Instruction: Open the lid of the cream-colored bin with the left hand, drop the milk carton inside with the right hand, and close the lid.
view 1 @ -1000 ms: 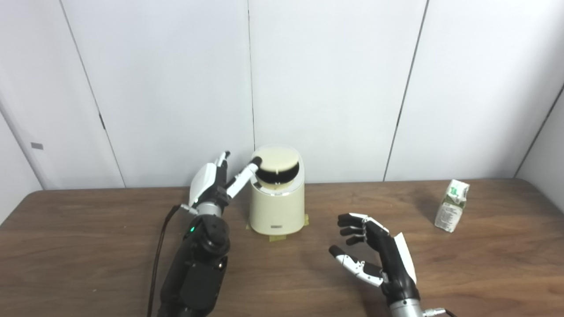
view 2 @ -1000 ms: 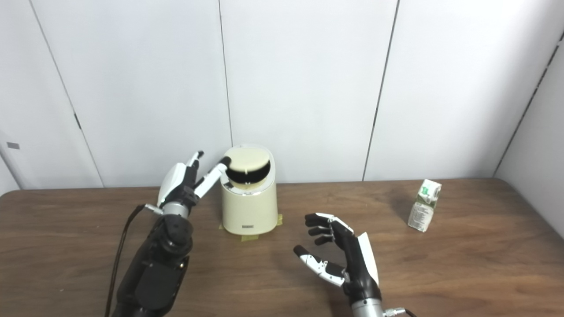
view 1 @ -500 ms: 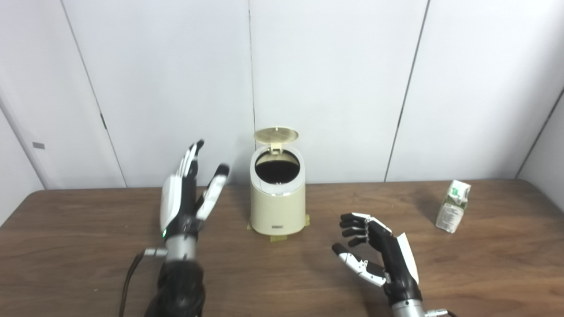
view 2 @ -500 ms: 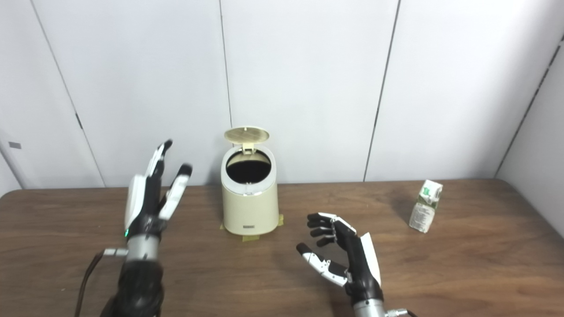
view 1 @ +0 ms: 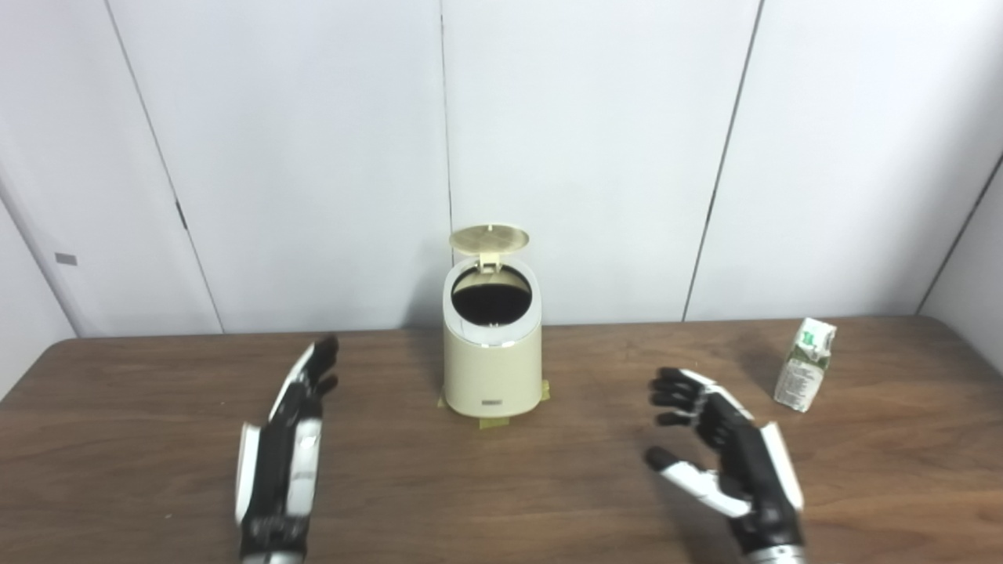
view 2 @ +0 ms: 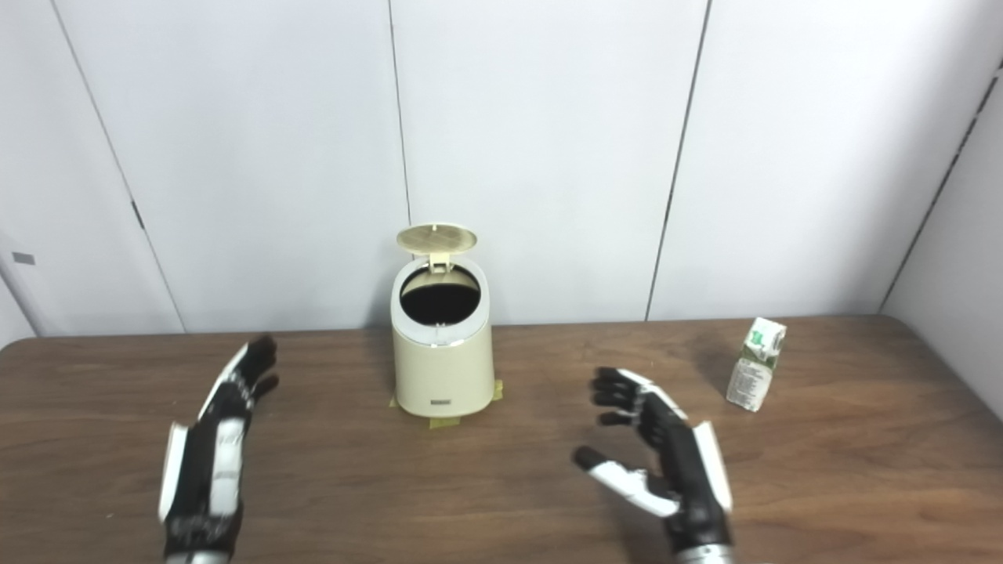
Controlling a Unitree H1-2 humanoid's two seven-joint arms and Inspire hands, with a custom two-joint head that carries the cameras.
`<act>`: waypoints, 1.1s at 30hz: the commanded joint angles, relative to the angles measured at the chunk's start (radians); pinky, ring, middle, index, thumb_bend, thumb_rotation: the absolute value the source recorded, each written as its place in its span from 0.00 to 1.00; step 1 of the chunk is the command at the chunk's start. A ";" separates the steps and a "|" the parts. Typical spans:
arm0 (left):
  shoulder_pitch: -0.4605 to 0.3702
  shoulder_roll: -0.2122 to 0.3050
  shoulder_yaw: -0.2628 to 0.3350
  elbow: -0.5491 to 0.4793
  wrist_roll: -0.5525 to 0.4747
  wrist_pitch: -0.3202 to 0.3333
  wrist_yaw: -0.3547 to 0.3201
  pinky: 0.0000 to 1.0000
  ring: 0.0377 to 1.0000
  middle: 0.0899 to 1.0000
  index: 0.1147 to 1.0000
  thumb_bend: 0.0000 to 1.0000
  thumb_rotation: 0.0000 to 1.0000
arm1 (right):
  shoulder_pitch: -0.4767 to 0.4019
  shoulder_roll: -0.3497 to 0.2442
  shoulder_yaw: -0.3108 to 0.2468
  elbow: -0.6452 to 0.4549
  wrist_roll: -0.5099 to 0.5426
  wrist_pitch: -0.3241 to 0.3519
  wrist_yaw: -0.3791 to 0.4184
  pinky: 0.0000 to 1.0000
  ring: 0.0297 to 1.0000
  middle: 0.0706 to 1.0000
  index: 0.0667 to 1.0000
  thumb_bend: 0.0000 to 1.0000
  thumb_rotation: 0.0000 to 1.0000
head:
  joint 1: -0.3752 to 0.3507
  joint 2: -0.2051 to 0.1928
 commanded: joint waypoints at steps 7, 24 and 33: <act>0.057 0.021 0.026 -0.051 -0.021 -0.059 -0.050 0.88 0.90 0.89 0.83 0.46 1.00 | -0.155 -0.113 -0.091 -0.037 0.078 -0.033 0.043 0.85 0.90 0.91 0.93 0.98 0.55 | -0.008 0.008; 0.104 0.017 0.061 -0.033 -0.082 -0.074 -0.100 0.89 0.90 0.88 0.82 0.43 0.97 | -0.284 -0.230 -0.239 0.052 0.052 0.116 -0.003 0.78 0.85 0.84 0.83 0.92 0.32 | -0.026 0.021; 0.095 0.021 0.079 -0.009 -0.064 -0.102 -0.091 0.86 0.87 0.85 0.81 0.43 0.95 | -0.323 -0.271 -0.249 0.217 0.026 0.072 -0.018 0.80 0.84 0.85 0.83 0.91 0.34 | -0.048 0.025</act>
